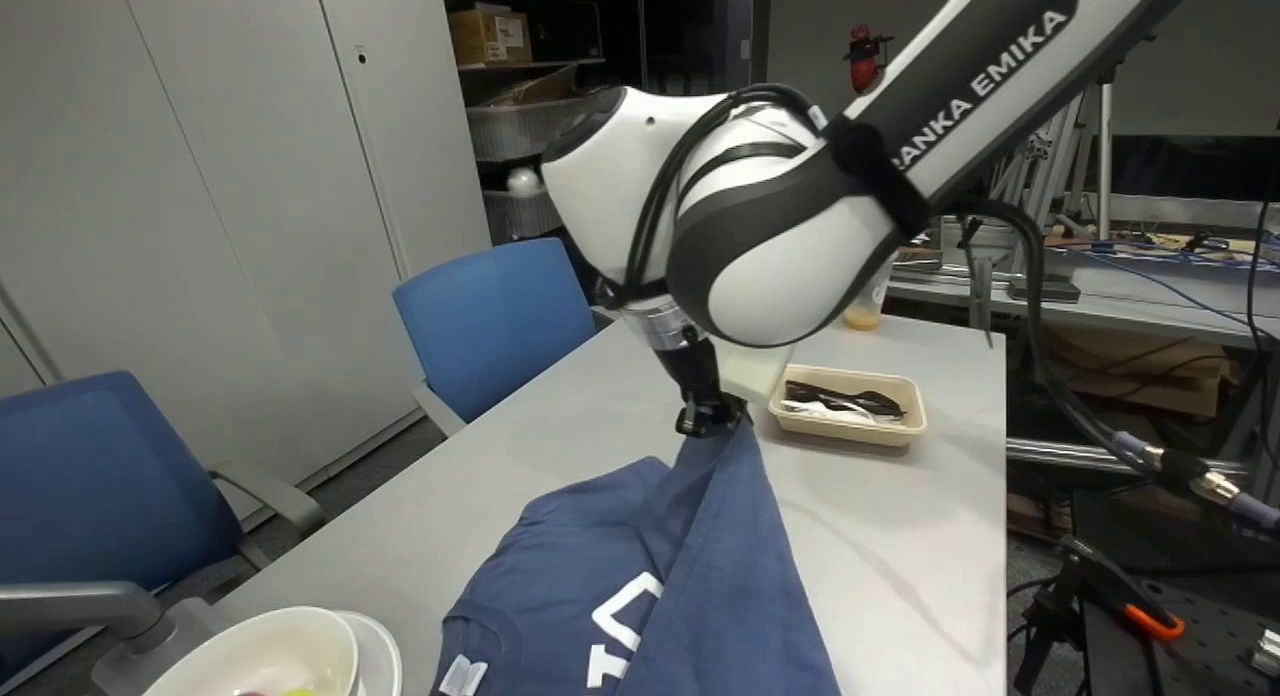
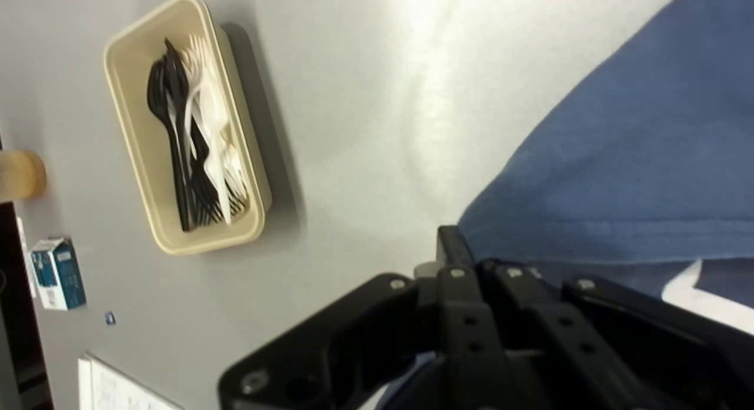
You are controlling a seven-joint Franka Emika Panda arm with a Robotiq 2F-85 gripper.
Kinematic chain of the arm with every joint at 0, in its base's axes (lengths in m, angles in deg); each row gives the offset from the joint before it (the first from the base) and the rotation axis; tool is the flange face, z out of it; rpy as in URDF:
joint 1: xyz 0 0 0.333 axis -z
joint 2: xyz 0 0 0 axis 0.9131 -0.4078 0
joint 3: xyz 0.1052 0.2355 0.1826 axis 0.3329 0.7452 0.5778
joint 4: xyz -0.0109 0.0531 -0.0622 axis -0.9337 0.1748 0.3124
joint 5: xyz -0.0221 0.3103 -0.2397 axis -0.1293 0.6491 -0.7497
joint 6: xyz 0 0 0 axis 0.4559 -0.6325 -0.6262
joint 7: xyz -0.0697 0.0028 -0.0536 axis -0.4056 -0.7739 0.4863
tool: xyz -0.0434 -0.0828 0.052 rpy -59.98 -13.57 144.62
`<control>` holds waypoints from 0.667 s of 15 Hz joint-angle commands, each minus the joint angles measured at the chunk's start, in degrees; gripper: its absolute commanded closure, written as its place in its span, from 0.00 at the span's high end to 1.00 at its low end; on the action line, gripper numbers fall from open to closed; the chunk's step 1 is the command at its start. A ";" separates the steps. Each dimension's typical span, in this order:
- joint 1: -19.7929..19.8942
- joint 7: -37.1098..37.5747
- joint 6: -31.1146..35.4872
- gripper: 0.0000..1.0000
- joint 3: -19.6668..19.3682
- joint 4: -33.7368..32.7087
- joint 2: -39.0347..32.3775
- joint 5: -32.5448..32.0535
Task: Unfold the shirt
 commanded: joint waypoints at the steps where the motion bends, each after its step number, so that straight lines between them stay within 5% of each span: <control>1: 3.54 3.97 0.20 0.01 1.33 10.90 7.46 -1.51; 3: 5.00 4.77 0.00 0.01 1.69 13.89 9.06 -1.28; 4: 5.68 5.15 0.06 0.29 1.90 15.15 9.75 -1.12; 5: 6.29 5.23 0.14 0.30 2.11 16.19 10.36 -0.95; 10: 7.48 11.13 0.23 0.69 2.46 19.26 12.10 -7.40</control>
